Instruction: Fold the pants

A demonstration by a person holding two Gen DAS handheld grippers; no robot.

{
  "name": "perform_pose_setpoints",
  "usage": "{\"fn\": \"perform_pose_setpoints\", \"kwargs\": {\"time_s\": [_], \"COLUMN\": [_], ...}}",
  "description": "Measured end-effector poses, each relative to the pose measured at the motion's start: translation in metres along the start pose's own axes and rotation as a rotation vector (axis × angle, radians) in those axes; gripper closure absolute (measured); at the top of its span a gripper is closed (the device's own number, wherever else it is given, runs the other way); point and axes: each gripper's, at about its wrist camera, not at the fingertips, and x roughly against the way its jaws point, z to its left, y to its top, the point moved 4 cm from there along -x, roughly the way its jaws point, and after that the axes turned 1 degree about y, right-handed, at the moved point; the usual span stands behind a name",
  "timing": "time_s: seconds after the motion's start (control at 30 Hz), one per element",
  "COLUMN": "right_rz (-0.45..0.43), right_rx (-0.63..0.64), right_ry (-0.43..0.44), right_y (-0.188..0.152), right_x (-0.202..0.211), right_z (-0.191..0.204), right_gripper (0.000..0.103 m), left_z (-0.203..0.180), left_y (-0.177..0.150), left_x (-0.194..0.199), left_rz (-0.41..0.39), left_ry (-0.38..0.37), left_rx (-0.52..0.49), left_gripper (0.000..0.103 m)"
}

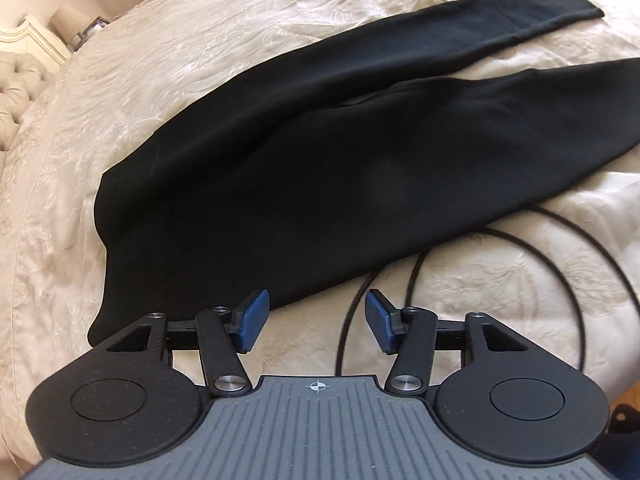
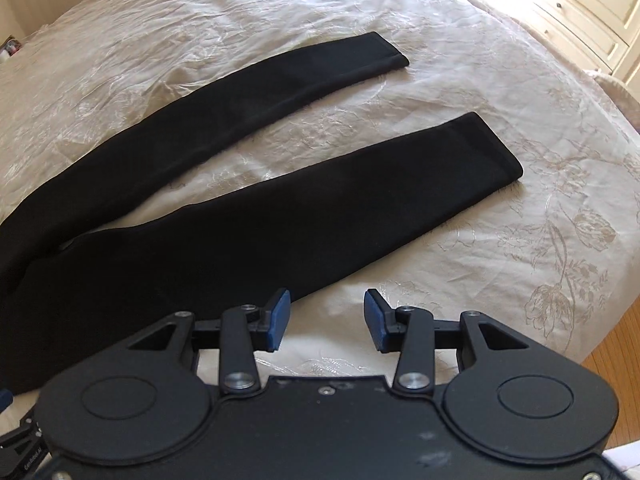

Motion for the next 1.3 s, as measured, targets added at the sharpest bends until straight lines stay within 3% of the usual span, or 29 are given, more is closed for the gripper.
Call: {"fn": "perform_pose_setpoints", "kwargs": {"time_s": [0.17,0.4,0.47,0.6,0.73,0.83,1.0,1.1,1.13,1.3], "right_rz": [0.032,0.037,0.031,0.036,0.034,0.033,0.058,0.086,0.098,0.107], "right_rx": [-0.058,-0.164,-0.202,-0.281,-0.390,-0.458,-0.461,-0.489,-0.500,-0.517], "right_ry": [-0.032,-0.031,-0.042,-0.061,-0.047,-0.016,0.000,0.042,0.061,0.136], "right_y": [0.002,-0.003,-0.005,-0.008,-0.005,0.004,0.027,0.041,0.045,0.065], "right_x": [-0.013,-0.021,-0.023,-0.028,-0.038,-0.047,-0.073,-0.090,-0.095,-0.097], "right_z": [0.006,0.004,-0.003,-0.022,-0.046,-0.066,-0.084,-0.096,-0.099,-0.103], "right_gripper": [0.059,0.059,0.059,0.060,0.061,0.061,0.063,0.079,0.092,0.097], "left_z": [0.017,0.016,0.019,0.018,0.011,0.013,0.023,0.022,0.023,0.025], "left_y": [-0.003,0.003,0.006,0.016,0.024,0.025,0.028,0.036,0.039,0.056], "left_x": [-0.024,-0.036,-0.040,-0.044,-0.042,-0.037,-0.016,-0.005,-0.003,0.008], "left_rz": [0.011,0.003,0.000,-0.005,0.001,0.013,0.029,0.027,0.030,0.022], "left_ry": [-0.107,-0.184,-0.204,-0.234,-0.220,-0.209,-0.180,-0.142,-0.129,-0.090], "left_rx": [-0.013,-0.090,-0.095,-0.102,-0.065,0.006,0.094,0.092,0.092,0.098], "left_gripper": [0.054,0.054,0.058,0.079,0.088,0.088,0.088,0.088,0.088,0.088]}}
